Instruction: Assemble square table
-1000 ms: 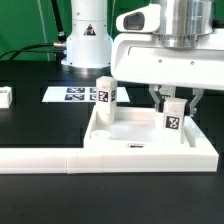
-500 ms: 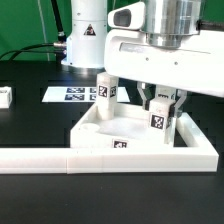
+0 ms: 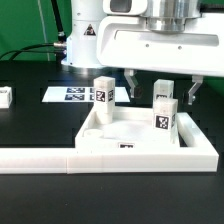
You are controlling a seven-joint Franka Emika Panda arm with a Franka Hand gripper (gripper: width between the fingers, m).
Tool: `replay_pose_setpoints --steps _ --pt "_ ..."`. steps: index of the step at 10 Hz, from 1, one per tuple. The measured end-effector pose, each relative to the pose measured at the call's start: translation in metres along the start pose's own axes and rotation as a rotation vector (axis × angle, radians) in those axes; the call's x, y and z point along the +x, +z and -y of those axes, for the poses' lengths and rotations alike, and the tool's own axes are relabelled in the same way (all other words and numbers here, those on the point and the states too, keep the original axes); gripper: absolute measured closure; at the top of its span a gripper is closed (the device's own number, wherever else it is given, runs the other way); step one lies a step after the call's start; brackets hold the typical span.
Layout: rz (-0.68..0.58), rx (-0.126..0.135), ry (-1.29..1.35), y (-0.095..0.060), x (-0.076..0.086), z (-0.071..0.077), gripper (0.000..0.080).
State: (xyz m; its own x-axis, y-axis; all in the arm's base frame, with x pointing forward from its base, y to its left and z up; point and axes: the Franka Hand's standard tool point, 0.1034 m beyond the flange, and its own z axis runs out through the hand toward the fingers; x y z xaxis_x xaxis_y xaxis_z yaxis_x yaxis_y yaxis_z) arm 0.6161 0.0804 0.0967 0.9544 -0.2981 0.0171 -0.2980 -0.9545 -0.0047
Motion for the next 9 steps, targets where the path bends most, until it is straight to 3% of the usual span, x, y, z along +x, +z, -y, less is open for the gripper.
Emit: replay_pose_setpoints --steps 4,5,8,9 --pt "0.003 0.009 -0.035 -0.014 0.001 -0.028 0.0151" --pt "-0.034 0.019 0.015 -0.018 0.001 -0.029 0.0151" --pt "-0.027 0.016 -0.018 -0.015 0.0 -0.031 0.0151" --pt "-0.032 0.017 -0.116 -0.015 0.001 -0.042 0.0151"
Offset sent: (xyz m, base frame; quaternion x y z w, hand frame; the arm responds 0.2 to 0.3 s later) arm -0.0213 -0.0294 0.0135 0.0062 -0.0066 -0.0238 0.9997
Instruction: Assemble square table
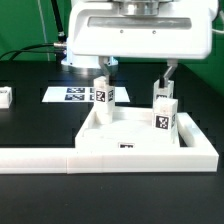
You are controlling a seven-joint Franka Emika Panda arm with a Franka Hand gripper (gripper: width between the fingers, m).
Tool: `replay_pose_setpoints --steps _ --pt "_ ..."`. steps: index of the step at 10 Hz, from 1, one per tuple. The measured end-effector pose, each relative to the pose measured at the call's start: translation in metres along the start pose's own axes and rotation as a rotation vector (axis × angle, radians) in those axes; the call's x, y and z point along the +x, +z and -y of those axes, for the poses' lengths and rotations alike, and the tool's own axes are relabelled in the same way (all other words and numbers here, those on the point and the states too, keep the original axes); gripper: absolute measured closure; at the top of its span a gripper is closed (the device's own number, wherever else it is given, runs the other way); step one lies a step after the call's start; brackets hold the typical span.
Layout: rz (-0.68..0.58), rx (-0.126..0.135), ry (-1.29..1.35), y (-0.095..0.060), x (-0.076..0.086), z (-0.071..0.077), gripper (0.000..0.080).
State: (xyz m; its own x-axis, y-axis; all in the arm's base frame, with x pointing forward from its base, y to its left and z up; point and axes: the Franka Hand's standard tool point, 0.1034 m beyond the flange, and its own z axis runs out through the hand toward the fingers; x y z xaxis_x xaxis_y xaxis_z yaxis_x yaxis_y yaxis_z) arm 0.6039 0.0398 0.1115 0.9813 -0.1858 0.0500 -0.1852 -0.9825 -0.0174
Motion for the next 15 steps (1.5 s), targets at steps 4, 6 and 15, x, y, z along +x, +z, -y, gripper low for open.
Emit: replay_pose_setpoints --steps 4,6,15 --pt "0.002 -0.003 -0.07 -0.001 0.002 -0.027 0.0151" --pt "0.002 -0.008 -0.053 -0.001 0.005 -0.041 0.0151" --pt "0.041 -0.059 -0.086 0.007 -0.023 -0.172 0.0151"
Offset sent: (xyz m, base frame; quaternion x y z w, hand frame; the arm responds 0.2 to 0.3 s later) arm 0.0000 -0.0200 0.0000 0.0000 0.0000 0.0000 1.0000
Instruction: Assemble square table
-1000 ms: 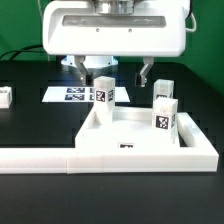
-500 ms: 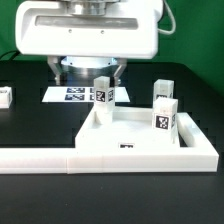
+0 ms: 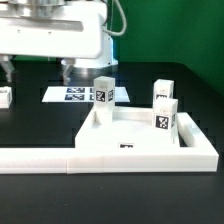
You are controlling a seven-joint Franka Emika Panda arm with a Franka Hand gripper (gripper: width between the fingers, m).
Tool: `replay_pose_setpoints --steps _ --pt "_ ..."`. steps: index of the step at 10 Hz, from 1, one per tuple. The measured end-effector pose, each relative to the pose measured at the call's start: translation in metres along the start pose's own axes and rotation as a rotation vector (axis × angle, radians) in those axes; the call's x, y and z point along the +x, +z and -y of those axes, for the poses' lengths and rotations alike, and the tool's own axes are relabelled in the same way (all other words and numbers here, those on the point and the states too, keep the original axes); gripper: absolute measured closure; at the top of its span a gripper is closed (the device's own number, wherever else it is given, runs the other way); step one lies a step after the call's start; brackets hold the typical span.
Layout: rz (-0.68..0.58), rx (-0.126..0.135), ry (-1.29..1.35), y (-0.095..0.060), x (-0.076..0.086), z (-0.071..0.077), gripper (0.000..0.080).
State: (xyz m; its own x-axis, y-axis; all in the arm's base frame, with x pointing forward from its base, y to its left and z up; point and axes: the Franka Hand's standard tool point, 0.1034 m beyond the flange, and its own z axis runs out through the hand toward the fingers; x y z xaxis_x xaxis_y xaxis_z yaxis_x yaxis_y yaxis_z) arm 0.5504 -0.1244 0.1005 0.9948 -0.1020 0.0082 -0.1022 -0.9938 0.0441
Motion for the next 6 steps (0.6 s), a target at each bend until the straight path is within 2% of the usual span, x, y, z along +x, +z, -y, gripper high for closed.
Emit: replay_pose_setpoints --steps 6 --pt "0.007 -0.011 0.019 0.004 -0.006 -0.036 0.0151"
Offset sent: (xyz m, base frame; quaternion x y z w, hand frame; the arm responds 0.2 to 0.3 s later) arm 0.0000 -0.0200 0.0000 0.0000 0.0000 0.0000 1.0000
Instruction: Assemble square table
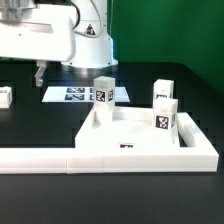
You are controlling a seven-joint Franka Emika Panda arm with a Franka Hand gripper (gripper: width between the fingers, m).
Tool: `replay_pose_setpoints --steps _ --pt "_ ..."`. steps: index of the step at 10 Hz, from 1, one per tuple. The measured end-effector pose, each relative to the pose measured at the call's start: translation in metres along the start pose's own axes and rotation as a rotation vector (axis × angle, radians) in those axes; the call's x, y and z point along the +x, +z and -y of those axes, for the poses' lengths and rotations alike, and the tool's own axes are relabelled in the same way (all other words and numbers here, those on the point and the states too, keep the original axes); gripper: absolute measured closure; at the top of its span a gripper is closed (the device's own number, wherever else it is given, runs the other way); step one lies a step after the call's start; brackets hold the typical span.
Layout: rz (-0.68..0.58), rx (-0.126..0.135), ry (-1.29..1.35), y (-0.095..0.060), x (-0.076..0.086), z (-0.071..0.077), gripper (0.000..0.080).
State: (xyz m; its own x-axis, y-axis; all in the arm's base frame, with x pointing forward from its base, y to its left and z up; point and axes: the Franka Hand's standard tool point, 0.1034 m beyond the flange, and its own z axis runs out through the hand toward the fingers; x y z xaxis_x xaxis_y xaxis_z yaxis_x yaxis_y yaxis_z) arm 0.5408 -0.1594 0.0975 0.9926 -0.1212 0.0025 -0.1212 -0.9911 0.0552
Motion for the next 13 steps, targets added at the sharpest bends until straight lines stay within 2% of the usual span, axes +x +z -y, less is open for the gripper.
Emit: replay_pose_setpoints --steps 2,4,5,10,11,13 --pt "-0.007 -0.014 -0.028 0.01 -0.015 -0.016 0.0151" --pt "-0.004 -0.026 -0.055 0.018 -0.043 -0.033 0.0151" --pt "0.001 -0.03 -0.057 0.021 -0.052 -0.039 0.0151" --pt "0.021 -0.031 -0.08 0.03 -0.073 -0.046 0.0151" --pt "0.029 -0.032 -0.112 0.033 -0.082 -0.053 0.0151" --pt "0.011 -0.054 -0.214 0.042 -0.104 -0.059 0.0151"
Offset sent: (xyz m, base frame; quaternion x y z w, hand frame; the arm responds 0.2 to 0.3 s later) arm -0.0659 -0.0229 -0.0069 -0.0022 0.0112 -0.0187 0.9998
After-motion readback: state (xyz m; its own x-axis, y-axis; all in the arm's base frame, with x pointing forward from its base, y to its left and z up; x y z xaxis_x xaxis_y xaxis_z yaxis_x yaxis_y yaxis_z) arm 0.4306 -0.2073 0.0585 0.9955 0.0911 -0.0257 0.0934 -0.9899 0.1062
